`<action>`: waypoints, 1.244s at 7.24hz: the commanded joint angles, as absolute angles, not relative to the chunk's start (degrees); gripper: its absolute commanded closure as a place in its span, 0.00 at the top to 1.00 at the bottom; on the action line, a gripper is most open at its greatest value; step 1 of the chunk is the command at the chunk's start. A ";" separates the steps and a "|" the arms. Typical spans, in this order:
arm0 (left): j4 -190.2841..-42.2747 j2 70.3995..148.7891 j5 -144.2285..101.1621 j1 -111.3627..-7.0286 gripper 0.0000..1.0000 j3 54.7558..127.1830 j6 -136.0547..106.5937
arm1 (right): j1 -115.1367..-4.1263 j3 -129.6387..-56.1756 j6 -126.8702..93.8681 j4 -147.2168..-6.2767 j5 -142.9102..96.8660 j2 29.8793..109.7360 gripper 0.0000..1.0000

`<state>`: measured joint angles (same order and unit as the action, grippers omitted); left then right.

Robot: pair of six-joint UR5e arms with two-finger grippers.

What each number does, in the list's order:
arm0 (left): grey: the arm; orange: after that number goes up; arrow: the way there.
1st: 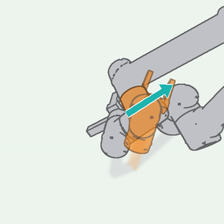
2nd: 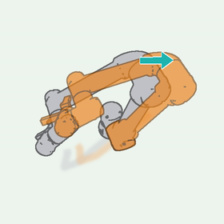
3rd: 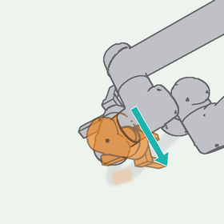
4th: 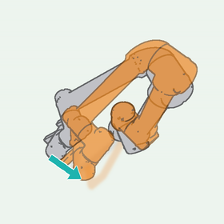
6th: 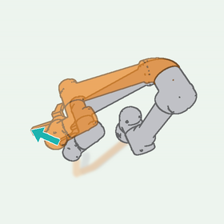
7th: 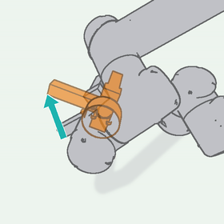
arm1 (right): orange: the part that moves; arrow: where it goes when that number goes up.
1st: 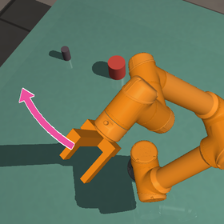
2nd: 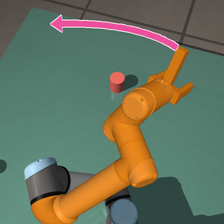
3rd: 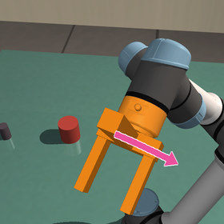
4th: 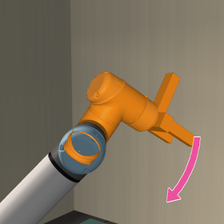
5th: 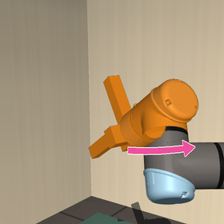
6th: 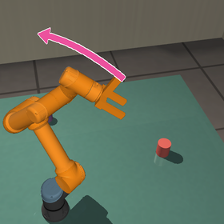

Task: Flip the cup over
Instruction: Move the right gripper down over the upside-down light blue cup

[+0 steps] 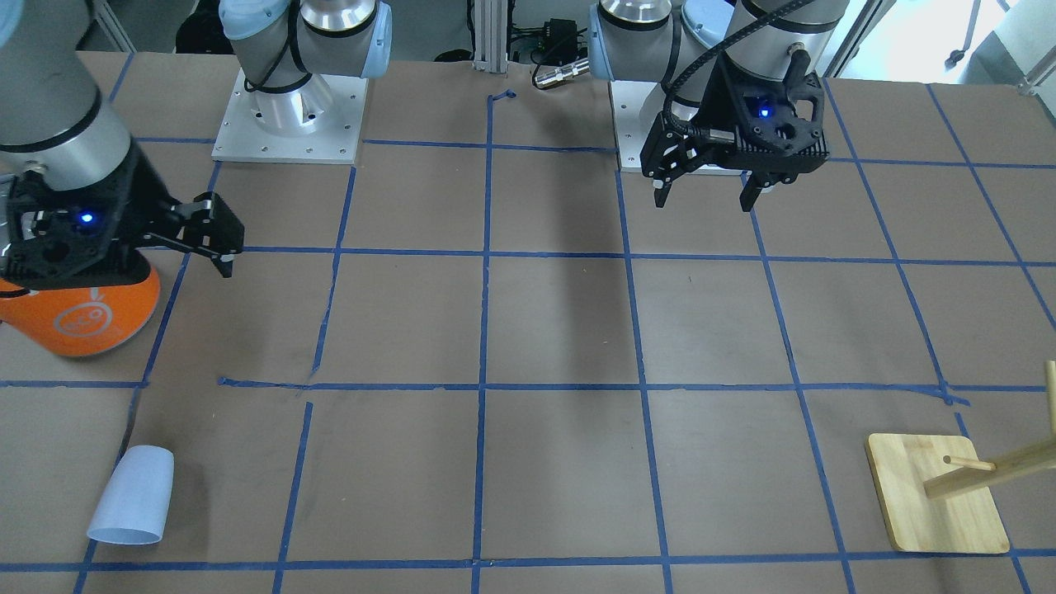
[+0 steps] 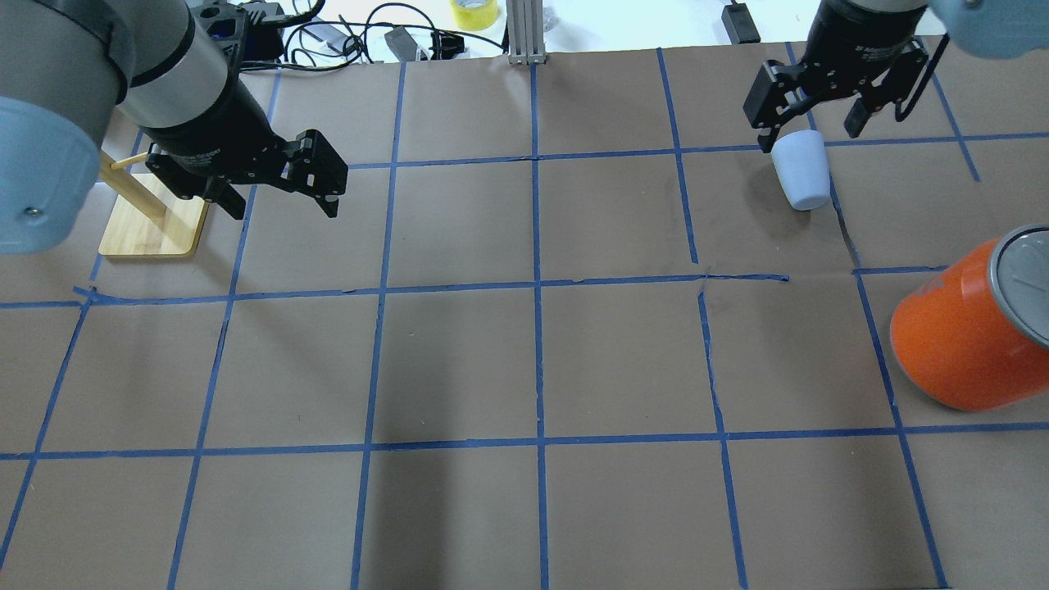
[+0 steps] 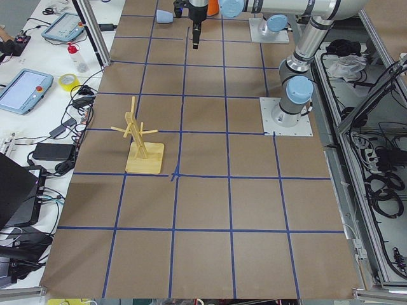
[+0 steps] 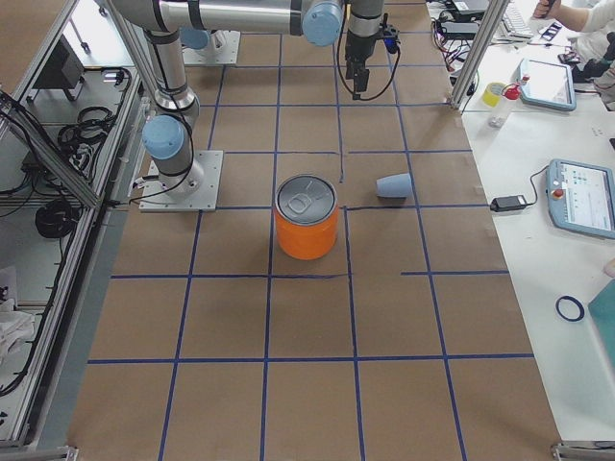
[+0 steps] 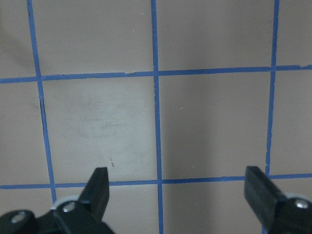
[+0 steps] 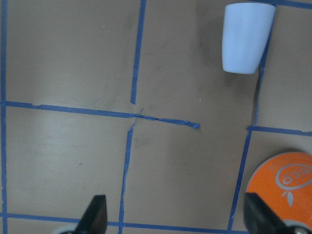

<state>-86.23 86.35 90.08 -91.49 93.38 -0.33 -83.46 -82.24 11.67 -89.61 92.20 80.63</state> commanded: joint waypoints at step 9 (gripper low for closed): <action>-85.52 86.31 89.56 -91.49 1.00 93.34 -0.26 | -76.55 -84.81 12.39 -124.28 94.04 54.86 1.00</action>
